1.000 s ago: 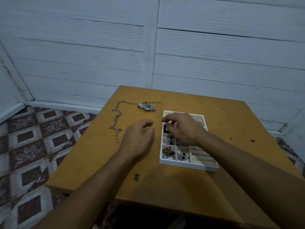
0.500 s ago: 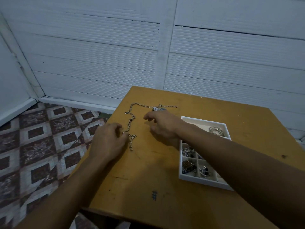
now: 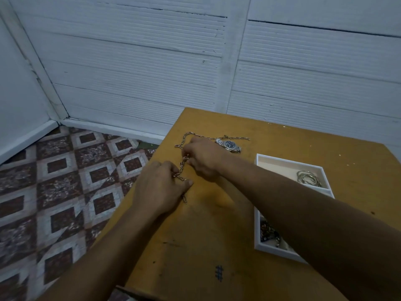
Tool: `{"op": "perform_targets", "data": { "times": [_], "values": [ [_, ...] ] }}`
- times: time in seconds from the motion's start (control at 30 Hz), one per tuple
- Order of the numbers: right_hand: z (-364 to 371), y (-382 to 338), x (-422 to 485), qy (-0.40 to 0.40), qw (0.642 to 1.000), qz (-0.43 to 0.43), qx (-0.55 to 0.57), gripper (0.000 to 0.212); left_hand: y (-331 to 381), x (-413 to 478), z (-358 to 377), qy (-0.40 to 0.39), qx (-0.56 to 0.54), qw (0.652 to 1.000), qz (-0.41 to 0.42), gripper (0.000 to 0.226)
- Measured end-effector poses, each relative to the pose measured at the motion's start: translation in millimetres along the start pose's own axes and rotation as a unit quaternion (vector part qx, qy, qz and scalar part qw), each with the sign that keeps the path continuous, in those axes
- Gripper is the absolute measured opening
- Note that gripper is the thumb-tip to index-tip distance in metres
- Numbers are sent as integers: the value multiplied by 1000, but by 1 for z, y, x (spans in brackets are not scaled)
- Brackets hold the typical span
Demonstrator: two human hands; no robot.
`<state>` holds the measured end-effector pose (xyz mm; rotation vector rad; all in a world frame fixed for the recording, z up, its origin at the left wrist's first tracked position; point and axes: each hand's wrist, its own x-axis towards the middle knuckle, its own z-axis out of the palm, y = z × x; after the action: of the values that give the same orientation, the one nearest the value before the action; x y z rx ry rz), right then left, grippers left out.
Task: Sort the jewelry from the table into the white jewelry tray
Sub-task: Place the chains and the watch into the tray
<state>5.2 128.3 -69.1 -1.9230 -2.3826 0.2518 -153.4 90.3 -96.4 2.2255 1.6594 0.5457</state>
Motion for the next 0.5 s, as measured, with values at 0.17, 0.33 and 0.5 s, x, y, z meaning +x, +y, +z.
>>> {"op": "perform_targets", "data": {
  "times": [0.17, 0.33, 0.5],
  "values": [
    [3, 3, -5, 36, 999, 3, 15, 8, 1, -4, -5, -8, -39, 999, 27, 37],
    [3, 3, -9, 33, 999, 0, -12, 23, 4, -13, -11, -6, -30, 998, 51, 38],
    [-4, 4, -15, 68, 998, -1, 15, 24, 7, -17, -13, -24, 30, 999, 34, 26]
  ]
}}
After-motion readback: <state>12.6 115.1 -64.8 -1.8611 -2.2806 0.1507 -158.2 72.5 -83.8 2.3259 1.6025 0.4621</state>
